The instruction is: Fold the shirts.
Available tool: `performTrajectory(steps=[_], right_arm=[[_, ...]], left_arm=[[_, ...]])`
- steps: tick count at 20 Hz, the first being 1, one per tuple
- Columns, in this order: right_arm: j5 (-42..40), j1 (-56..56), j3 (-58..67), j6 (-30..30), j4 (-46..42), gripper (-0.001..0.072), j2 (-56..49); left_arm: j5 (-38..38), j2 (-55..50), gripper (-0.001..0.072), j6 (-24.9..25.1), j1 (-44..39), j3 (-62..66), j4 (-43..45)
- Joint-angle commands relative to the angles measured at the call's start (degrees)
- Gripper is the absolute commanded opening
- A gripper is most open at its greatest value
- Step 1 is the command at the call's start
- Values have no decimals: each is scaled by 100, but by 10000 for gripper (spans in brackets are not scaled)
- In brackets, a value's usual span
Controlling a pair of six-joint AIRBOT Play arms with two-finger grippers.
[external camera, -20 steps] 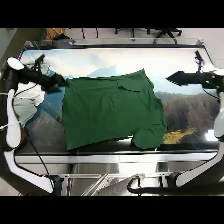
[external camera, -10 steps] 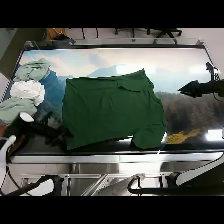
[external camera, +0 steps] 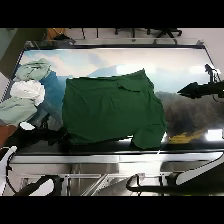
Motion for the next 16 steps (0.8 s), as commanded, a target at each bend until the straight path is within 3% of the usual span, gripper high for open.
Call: performTrajectory(steps=[1,4,7,8,16], right_arm=[[-7,-2,-247,2,-4,365,2],[-7,0,-782,4,-33,364,7],[-7,0,-1609,48,-584,359,72],[-9,0,-1921,48,-763,306,125],[-704,223,-3834,-28,-874,298,588]], left_arm=[[540,22,24,282,7,468,-280],[356,-168,23,533,7,892,-223],[-282,-734,23,525,7,1344,376],[-402,-920,23,527,7,1460,411],[-688,-1390,24,527,2,2087,402]])
